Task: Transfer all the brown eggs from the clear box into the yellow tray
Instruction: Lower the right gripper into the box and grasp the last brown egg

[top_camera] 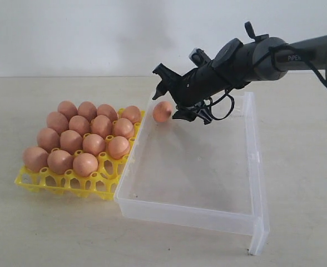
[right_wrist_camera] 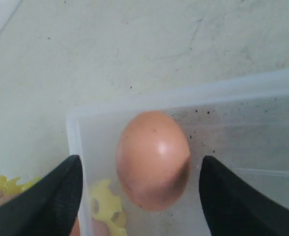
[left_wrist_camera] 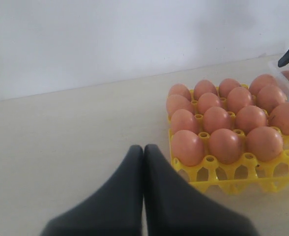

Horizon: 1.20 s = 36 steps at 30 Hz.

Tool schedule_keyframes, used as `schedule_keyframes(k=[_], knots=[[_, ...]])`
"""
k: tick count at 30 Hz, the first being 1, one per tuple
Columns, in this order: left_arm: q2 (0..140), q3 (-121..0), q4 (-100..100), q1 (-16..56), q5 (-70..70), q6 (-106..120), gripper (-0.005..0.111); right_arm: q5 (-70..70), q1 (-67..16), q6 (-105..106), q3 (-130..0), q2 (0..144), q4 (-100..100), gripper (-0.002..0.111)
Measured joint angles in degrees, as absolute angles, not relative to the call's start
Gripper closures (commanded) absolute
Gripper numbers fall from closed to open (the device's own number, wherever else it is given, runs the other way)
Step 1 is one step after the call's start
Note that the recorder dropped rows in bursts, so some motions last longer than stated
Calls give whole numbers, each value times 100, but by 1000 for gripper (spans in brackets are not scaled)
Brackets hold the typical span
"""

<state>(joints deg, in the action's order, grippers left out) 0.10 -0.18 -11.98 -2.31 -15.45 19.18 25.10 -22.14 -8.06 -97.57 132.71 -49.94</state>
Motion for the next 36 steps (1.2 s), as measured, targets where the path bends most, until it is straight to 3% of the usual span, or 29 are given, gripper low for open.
schedule_keyframes(k=[23, 25, 31, 36], knots=[[10, -18, -1198, -231, -1545, 1918, 111, 2368, -2200, -1097, -9857, 13550, -5122, 45], [10, -18, -1198, -231, -1545, 1918, 111, 2359, -2200, -1097, -9860, 13562, -5122, 57], [10, -18, -1198, -231, -1545, 1918, 111, 2321, -2200, -1097, -9860, 13597, -5136, 106], [10, -18, -1198, -231, -1545, 1918, 111, 2344, -2200, -1097, -9860, 13597, -5136, 108]])
